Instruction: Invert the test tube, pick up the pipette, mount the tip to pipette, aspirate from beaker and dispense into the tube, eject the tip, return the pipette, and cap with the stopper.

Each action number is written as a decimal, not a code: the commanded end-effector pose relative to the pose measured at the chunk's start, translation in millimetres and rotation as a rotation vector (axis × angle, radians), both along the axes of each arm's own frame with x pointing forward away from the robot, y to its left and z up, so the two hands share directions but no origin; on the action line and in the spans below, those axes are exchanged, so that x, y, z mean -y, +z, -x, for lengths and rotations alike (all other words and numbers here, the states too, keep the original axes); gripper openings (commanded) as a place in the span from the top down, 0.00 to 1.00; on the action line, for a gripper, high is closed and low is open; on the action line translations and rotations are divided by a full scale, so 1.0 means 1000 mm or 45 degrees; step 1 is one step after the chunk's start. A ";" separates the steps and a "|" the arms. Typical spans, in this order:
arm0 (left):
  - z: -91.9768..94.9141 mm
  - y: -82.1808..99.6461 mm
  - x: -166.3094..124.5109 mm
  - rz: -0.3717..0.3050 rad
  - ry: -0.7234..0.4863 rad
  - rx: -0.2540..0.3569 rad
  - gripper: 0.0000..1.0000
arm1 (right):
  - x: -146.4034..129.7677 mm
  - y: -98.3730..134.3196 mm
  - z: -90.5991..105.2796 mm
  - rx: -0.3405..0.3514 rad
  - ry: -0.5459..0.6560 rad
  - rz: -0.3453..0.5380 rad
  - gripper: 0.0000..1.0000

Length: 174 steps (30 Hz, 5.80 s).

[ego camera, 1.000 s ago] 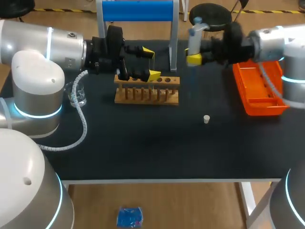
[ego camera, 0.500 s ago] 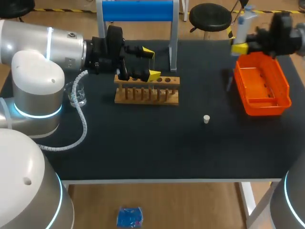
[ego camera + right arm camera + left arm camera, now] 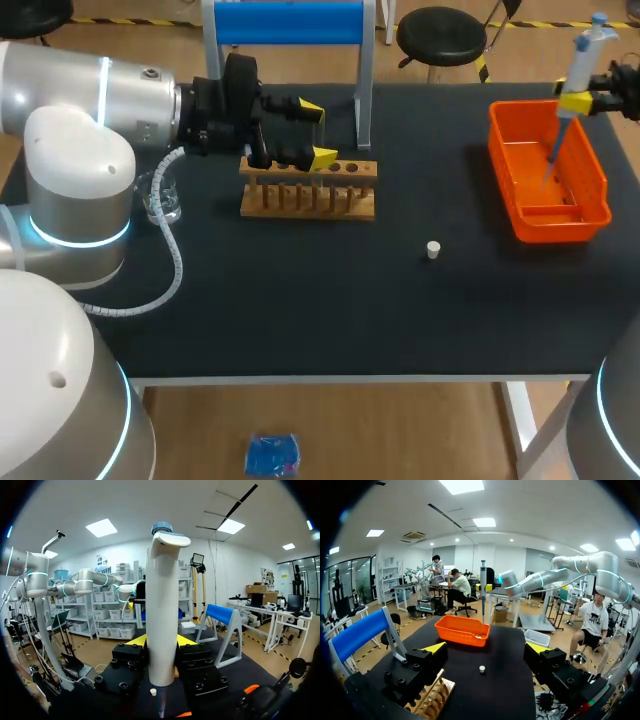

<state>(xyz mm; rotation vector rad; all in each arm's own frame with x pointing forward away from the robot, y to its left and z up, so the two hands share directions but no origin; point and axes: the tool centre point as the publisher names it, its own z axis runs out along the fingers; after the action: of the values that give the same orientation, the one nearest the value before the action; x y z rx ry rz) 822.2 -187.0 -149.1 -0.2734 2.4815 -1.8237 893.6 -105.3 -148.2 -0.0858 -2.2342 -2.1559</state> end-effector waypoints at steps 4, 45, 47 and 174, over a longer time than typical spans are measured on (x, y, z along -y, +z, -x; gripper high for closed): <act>0.001 0.000 0.000 0.000 0.003 0.000 0.00 | 0.027 -0.016 -0.025 0.005 0.053 -0.003 1.00; 0.001 0.000 0.000 0.000 0.003 0.000 0.00 | 0.032 -0.047 -0.016 0.105 0.181 -0.064 1.00; 0.001 0.000 0.000 0.000 0.003 0.000 0.00 | 0.033 -0.046 -0.016 0.104 0.173 -0.060 1.00; -0.092 0.066 0.331 -0.059 0.059 0.067 1.00 | 0.033 -0.046 -0.016 0.104 0.173 -0.060 1.00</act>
<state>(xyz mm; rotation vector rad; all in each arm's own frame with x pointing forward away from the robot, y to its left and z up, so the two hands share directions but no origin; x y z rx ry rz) 907.6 -512.0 -78.9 -0.3242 2.4322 -1.6783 908.4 -136.7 -194.5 0.1494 -2.1611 -2.1775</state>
